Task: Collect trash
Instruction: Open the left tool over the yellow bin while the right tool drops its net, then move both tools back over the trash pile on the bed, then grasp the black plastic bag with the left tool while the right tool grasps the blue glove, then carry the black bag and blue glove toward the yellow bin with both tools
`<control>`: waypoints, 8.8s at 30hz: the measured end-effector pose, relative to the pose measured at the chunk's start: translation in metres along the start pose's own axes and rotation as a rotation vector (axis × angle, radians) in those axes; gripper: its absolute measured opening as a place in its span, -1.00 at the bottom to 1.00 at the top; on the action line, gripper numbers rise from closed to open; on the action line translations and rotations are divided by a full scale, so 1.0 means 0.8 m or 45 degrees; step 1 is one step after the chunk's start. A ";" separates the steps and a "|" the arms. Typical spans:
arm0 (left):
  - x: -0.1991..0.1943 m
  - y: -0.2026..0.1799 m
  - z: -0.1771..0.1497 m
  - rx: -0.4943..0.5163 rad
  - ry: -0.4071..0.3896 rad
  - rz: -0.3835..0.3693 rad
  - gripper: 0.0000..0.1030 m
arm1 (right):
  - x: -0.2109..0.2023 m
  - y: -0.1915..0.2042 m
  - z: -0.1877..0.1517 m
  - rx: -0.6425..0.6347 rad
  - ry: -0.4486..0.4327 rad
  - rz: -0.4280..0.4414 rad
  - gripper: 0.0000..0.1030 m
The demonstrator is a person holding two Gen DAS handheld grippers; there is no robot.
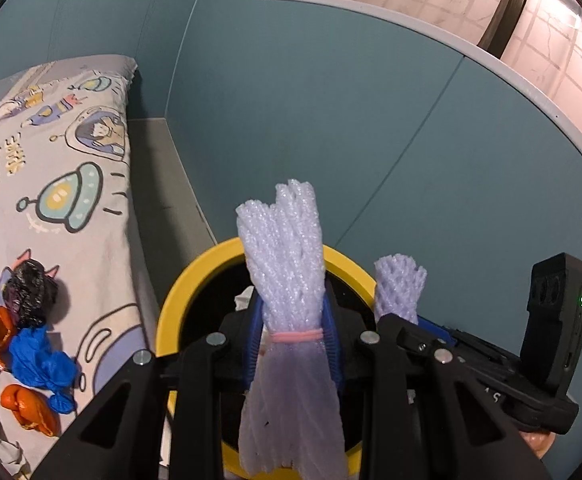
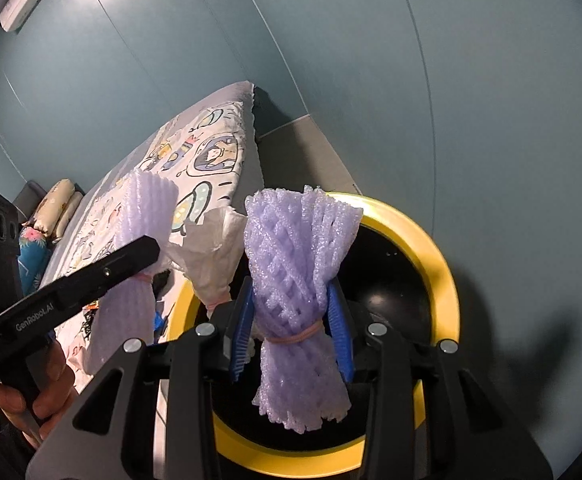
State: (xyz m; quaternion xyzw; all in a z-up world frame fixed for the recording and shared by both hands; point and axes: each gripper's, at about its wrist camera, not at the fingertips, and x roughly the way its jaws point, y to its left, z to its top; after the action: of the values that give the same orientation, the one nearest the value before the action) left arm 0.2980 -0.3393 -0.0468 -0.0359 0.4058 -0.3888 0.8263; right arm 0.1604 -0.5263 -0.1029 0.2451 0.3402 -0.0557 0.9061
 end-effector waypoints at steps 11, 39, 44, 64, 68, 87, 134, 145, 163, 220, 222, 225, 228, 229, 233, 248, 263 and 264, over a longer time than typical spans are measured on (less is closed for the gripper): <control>0.000 0.015 -0.005 -0.078 0.005 -0.010 0.09 | 0.001 -0.020 0.004 0.097 -0.016 -0.018 0.07; -0.154 0.112 0.008 -0.110 -0.241 0.344 0.58 | -0.018 0.087 0.013 -0.080 -0.092 0.022 0.17; -0.197 0.144 0.008 -0.148 -0.301 0.403 0.68 | -0.012 0.128 0.015 -0.142 -0.094 0.067 0.18; -0.310 0.251 -0.019 -0.269 -0.375 0.645 0.85 | 0.027 0.260 -0.012 -0.360 -0.012 0.223 0.20; -0.318 0.272 -0.029 -0.292 -0.365 0.679 0.85 | 0.035 0.276 -0.022 -0.388 0.019 0.237 0.20; -0.305 0.387 -0.084 -0.481 -0.253 0.759 0.85 | 0.104 0.341 -0.057 -0.517 0.147 0.206 0.20; -0.168 0.498 -0.115 -0.542 0.039 0.758 0.81 | 0.308 0.340 -0.104 -0.558 0.487 -0.062 0.19; -0.151 0.503 -0.118 -0.523 0.114 0.771 0.23 | 0.325 0.339 -0.107 -0.543 0.535 -0.083 0.11; -0.151 0.508 -0.122 -0.554 0.153 0.797 -0.68 | 0.316 0.355 -0.114 -0.663 0.479 -0.080 -0.55; -0.338 0.397 -0.125 -0.583 -0.198 0.797 -0.87 | 0.143 0.368 -0.083 -0.598 0.206 0.161 -0.70; -0.338 0.387 -0.120 -0.570 -0.204 0.783 -0.87 | 0.134 0.364 -0.077 -0.595 0.193 0.164 -0.69; -0.336 0.365 -0.110 -0.534 -0.217 0.771 -0.87 | 0.123 0.357 -0.072 -0.591 0.167 0.161 -0.70; -0.333 0.349 -0.101 -0.508 -0.226 0.748 -0.87 | 0.114 0.348 -0.066 -0.579 0.152 0.161 -0.70; -0.332 0.342 -0.099 -0.496 -0.229 0.747 -0.87 | 0.111 0.346 -0.065 -0.574 0.148 0.158 -0.70; -0.324 0.320 -0.089 -0.456 -0.231 0.720 -0.87 | 0.101 0.333 -0.058 -0.558 0.130 0.151 -0.70; -0.267 0.259 -0.072 -0.374 -0.158 0.600 -0.87 | 0.077 0.275 -0.028 -0.477 0.079 0.077 -0.69; -0.176 0.167 -0.032 -0.189 -0.089 0.457 -0.87 | 0.059 0.184 0.009 -0.342 0.020 -0.016 -0.69; -0.168 0.160 -0.029 -0.176 -0.081 0.446 -0.87 | 0.057 0.179 0.011 -0.335 0.018 -0.022 -0.69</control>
State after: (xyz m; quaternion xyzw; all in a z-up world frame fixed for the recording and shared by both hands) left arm 0.3107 -0.1545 -0.0239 -0.0337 0.4051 -0.2090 0.8894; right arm 0.2388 -0.4028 -0.0683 0.1217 0.3530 -0.0167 0.9275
